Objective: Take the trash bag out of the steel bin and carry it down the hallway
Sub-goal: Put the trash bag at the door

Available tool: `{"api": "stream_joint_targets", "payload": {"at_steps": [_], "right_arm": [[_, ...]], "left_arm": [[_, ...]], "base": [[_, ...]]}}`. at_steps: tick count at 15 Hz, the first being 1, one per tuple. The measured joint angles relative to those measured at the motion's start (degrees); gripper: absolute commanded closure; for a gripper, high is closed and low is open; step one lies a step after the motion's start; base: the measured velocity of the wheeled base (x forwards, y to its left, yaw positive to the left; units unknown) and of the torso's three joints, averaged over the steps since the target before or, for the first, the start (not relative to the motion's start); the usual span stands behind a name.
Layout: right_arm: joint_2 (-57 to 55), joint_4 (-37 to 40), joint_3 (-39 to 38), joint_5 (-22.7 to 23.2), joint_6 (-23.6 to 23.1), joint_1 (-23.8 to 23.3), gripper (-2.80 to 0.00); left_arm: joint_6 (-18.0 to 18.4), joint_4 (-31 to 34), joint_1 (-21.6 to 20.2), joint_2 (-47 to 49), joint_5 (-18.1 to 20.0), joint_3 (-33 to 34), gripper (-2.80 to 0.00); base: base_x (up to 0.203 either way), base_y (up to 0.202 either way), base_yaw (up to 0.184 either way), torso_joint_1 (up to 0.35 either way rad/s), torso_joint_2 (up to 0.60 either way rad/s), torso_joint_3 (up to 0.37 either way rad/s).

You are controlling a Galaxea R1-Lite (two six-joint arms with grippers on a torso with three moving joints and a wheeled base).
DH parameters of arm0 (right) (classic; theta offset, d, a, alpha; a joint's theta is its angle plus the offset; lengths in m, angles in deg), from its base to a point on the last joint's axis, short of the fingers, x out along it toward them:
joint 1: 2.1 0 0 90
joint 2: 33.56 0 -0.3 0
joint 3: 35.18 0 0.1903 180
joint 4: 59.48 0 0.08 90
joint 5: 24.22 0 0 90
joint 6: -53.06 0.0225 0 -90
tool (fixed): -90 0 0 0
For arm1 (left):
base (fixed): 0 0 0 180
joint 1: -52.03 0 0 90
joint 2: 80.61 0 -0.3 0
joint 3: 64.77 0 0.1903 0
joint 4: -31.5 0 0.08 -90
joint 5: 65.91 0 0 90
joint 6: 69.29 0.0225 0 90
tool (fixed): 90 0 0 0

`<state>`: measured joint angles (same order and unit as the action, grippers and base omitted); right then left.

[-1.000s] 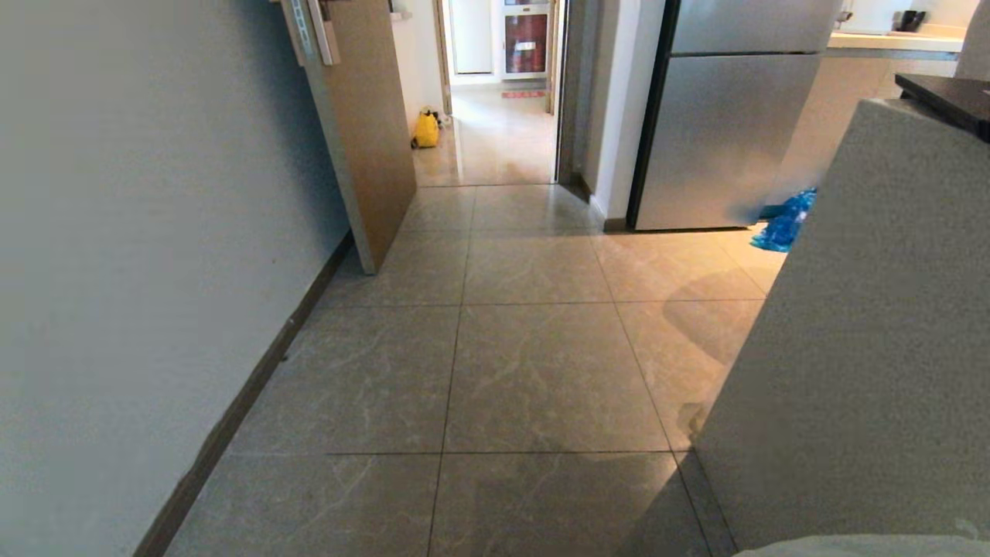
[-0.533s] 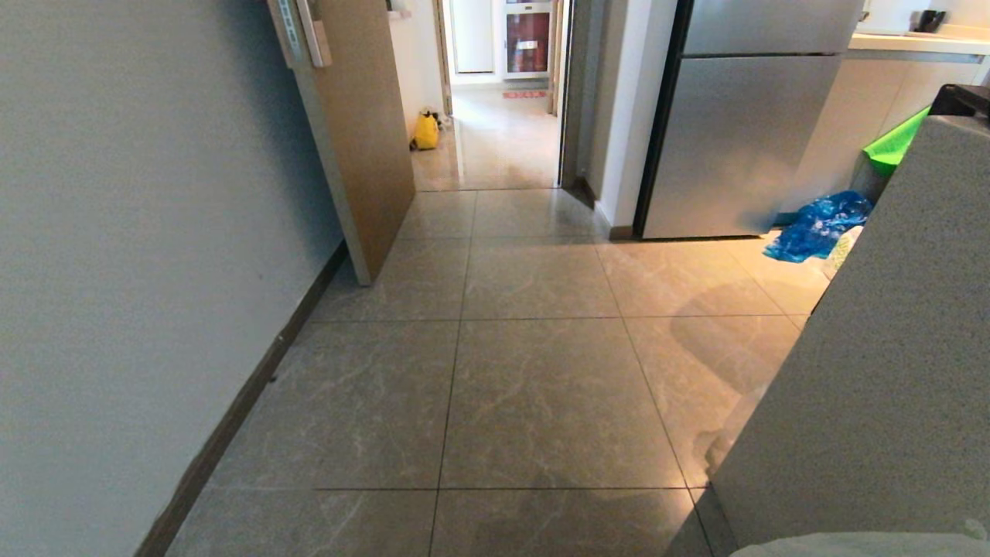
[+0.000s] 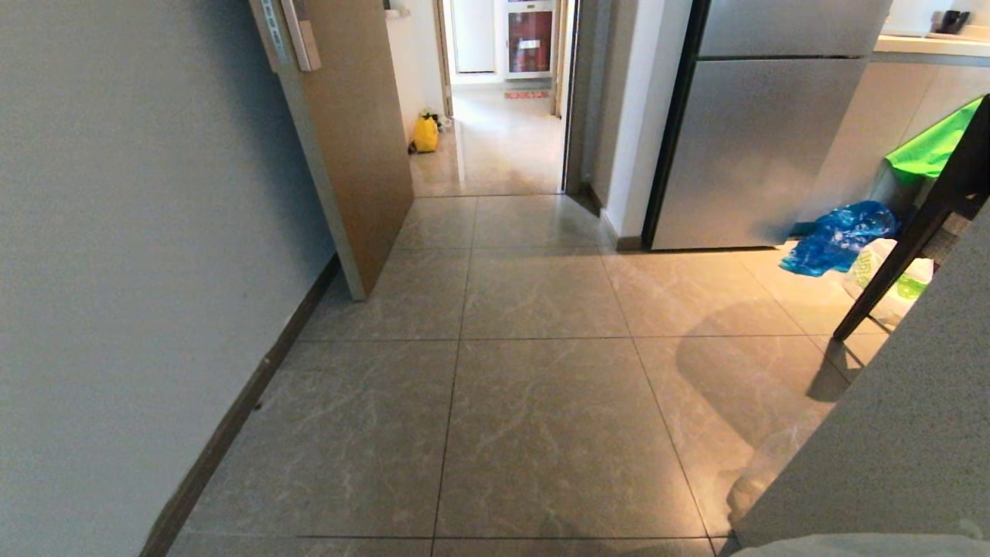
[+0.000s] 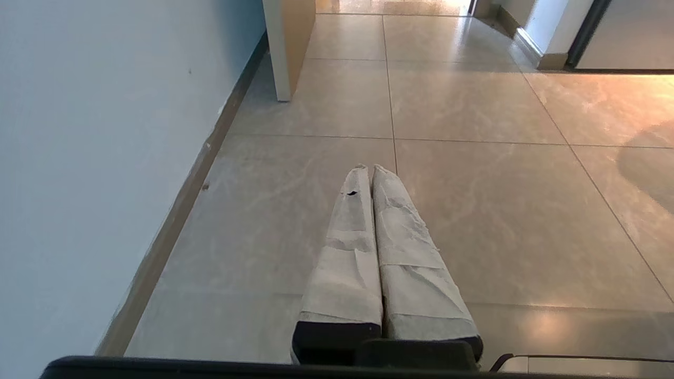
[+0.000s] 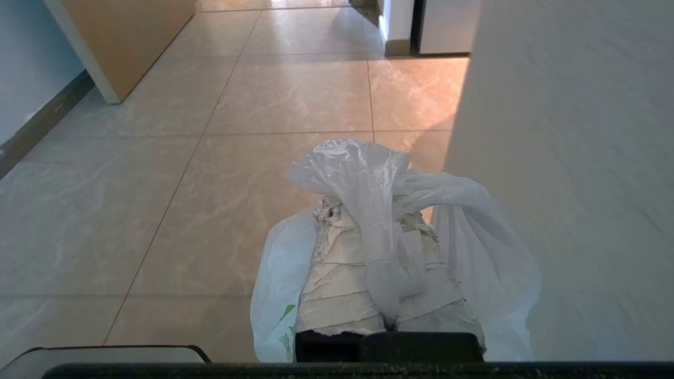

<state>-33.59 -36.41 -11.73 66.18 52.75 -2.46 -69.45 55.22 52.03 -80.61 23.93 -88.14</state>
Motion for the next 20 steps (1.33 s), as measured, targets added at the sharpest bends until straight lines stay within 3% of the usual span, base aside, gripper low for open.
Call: {"api": "stream_joint_targets", "payload": {"at_steps": [20], "right_arm": [[0.0,0.02,0.02,0.02,-0.01,0.02,0.0]], "left_arm": [[0.09,-0.02,0.0,0.0,0.0,0.0,0.0]], "base": [[0.191,0.0,0.001,0.002,0.0,0.002]]}}
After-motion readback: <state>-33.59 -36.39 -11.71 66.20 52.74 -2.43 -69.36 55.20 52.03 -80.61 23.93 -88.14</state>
